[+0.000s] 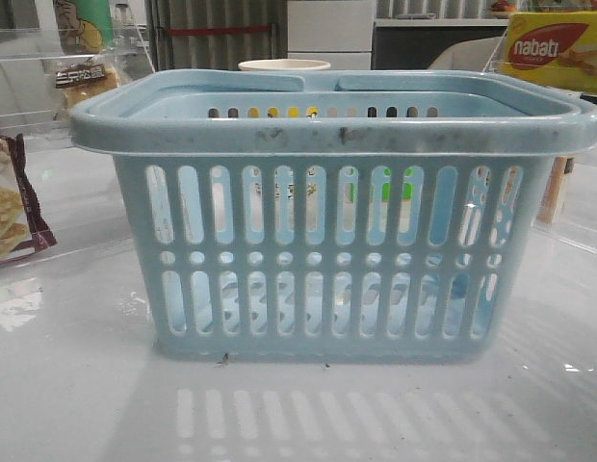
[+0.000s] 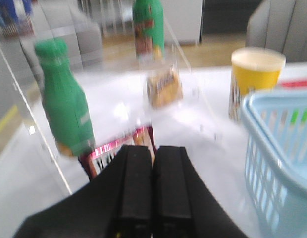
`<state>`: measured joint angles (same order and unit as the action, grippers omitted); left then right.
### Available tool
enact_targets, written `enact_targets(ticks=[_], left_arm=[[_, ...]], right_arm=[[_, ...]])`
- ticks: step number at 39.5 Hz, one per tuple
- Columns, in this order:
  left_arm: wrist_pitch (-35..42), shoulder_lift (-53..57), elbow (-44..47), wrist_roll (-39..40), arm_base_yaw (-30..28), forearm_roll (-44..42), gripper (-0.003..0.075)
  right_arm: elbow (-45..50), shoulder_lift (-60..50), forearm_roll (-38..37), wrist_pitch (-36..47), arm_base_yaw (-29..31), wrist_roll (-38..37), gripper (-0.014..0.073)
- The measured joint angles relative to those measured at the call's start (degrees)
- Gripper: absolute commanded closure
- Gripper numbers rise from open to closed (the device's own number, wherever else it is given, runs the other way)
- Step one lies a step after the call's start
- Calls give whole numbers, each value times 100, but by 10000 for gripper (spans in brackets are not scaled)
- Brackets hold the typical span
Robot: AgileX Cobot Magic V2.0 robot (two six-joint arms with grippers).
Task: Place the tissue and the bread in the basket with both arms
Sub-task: 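Grasp the small black-and-white box with the right gripper and lift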
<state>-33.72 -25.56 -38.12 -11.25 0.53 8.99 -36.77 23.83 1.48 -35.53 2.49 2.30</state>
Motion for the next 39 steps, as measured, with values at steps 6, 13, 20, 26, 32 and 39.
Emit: enact_targets(ticks=[6,13,20,26,32,39], left_arm=[[-228,-406,81,0,0,60,629],[-257,-759,242,0,0,99,600],[-260,-992,257,0,0,112,284],[-260,-1126,257,0,0,112,160],[-244,-1265,257,8,168,112,160],[-187,-1309,257,-135,999,112,160]], right_arm=[[11,489,0,-376,0,0,536],[66,995,0,-535,0,0,524],[66,1414,0,-545,0,0,218],[66,1767,0,-545,0,0,43],[66,2163,0,-457,0,0,43],[-252,2775,11,-431,158,0,43]])
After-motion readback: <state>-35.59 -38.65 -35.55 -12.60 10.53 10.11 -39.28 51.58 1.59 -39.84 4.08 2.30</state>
